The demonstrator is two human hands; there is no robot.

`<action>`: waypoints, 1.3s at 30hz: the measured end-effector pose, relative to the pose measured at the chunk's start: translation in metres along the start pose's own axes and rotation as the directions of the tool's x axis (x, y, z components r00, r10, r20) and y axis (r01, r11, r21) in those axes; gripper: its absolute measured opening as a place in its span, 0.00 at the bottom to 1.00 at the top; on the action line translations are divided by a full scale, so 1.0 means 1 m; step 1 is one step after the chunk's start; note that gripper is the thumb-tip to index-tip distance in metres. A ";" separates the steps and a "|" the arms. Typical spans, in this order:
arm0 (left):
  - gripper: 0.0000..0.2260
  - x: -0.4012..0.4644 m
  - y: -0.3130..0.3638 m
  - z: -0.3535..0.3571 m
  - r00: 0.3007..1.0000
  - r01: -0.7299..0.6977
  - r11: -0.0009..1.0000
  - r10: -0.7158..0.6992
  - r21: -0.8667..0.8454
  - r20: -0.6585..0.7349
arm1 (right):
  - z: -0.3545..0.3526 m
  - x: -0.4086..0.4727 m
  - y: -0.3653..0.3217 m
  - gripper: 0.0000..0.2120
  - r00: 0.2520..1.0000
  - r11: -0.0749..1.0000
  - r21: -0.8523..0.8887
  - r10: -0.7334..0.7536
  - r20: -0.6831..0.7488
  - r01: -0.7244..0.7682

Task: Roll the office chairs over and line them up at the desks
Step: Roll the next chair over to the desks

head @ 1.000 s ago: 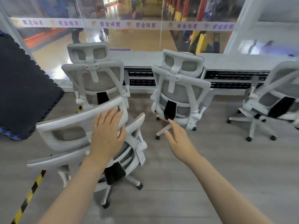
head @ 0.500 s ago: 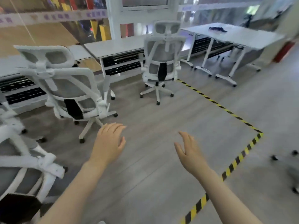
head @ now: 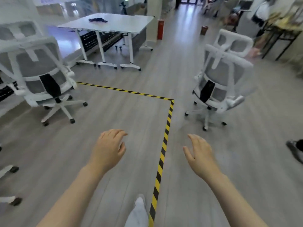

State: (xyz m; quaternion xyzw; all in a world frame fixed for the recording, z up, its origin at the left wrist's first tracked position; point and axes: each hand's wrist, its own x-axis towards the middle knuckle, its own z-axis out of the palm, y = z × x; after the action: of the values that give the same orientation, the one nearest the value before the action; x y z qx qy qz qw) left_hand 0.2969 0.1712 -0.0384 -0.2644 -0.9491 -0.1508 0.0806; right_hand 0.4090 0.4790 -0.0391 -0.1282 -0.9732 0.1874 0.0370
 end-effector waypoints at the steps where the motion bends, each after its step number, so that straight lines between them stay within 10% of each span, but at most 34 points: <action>1: 0.18 0.024 0.008 0.007 0.999 -0.039 0.999 0.039 -0.001 0.009 | -0.007 0.008 0.015 0.27 0.999 0.999 -0.014 0.039 -0.016 -0.039; 22: 0.23 0.460 0.209 0.138 0.885 -0.438 0.886 0.454 -0.150 0.101 | -0.119 0.239 0.262 0.26 0.868 0.889 0.015 0.450 -0.208 -0.457; 39: 0.18 0.717 0.334 0.224 0.961 -0.251 0.934 0.272 -0.254 0.053 | -0.208 0.489 0.451 0.23 0.916 0.933 0.137 0.354 -0.189 -0.333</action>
State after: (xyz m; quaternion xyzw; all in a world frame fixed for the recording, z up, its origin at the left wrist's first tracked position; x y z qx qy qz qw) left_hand -0.1511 0.8597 -0.0008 -0.4025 -0.8822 -0.2430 0.0253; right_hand 0.0690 1.0866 -0.0032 -0.3143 -0.9151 0.2260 0.1128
